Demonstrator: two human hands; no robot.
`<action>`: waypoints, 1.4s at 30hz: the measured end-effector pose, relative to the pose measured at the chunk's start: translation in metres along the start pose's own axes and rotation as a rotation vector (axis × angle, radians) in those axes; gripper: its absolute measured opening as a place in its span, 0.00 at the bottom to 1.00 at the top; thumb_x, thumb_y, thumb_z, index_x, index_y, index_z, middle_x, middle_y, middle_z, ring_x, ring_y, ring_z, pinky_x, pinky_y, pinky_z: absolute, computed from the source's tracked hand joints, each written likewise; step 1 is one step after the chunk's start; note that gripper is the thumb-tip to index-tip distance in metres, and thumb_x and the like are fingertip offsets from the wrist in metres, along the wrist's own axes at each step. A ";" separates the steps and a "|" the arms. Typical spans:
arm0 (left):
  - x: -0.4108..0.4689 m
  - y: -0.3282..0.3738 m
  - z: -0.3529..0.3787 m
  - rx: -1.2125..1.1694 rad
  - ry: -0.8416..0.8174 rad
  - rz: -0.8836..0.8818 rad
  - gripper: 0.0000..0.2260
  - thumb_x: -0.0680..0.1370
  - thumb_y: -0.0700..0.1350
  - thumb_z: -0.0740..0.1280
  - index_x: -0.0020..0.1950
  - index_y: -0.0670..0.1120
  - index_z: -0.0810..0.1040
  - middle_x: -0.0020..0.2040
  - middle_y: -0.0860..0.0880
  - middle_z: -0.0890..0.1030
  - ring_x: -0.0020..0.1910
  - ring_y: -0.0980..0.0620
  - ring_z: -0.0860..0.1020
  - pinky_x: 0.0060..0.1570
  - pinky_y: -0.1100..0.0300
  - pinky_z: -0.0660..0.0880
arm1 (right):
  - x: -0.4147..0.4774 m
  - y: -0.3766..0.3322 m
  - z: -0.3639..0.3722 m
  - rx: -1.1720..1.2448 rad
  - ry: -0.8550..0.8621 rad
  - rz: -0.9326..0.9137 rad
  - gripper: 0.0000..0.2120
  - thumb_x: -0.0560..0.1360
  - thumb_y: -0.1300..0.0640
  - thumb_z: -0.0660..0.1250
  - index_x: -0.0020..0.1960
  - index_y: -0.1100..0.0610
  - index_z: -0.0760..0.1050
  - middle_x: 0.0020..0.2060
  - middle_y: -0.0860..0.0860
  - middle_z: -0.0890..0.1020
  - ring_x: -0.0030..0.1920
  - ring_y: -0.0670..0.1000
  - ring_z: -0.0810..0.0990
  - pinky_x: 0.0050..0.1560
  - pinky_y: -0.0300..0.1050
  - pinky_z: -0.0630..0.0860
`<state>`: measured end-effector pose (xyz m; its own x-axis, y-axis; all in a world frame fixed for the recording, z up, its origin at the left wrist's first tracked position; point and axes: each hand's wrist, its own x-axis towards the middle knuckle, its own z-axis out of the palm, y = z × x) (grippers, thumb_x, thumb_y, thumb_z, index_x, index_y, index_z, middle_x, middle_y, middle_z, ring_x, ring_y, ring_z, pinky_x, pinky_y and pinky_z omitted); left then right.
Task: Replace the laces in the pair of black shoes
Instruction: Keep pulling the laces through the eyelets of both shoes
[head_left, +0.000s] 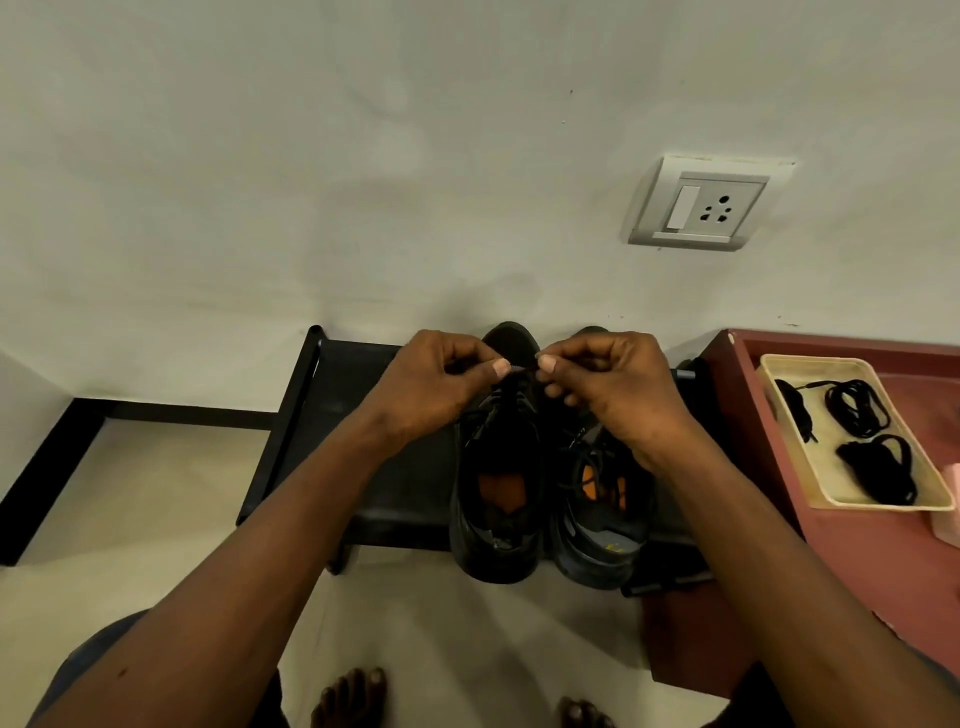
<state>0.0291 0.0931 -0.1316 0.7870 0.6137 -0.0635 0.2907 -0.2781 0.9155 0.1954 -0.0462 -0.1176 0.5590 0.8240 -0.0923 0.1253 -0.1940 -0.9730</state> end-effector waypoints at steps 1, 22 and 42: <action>-0.001 -0.001 0.000 0.116 -0.004 0.023 0.05 0.81 0.50 0.71 0.49 0.53 0.86 0.39 0.55 0.84 0.38 0.59 0.79 0.44 0.56 0.76 | 0.001 0.001 0.000 -0.011 -0.036 0.019 0.05 0.79 0.64 0.72 0.51 0.57 0.86 0.41 0.53 0.88 0.41 0.49 0.86 0.41 0.36 0.80; -0.004 -0.013 0.016 0.338 -0.073 -0.006 0.01 0.77 0.49 0.76 0.45 0.55 0.86 0.38 0.58 0.85 0.39 0.62 0.82 0.41 0.68 0.76 | -0.009 0.020 0.017 -0.557 -0.101 0.157 0.11 0.72 0.53 0.80 0.52 0.50 0.82 0.35 0.45 0.86 0.40 0.40 0.84 0.48 0.41 0.83; -0.001 -0.011 0.038 0.549 -0.050 0.022 0.01 0.74 0.51 0.73 0.42 0.56 0.83 0.33 0.57 0.81 0.33 0.58 0.79 0.35 0.62 0.73 | -0.005 0.026 0.013 -0.245 -0.021 0.319 0.09 0.75 0.67 0.75 0.50 0.54 0.84 0.36 0.51 0.87 0.42 0.48 0.87 0.40 0.39 0.84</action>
<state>0.0454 0.0675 -0.1566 0.8172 0.5711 -0.0775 0.5043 -0.6435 0.5759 0.1852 -0.0488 -0.1447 0.5850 0.7122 -0.3879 0.1418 -0.5608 -0.8158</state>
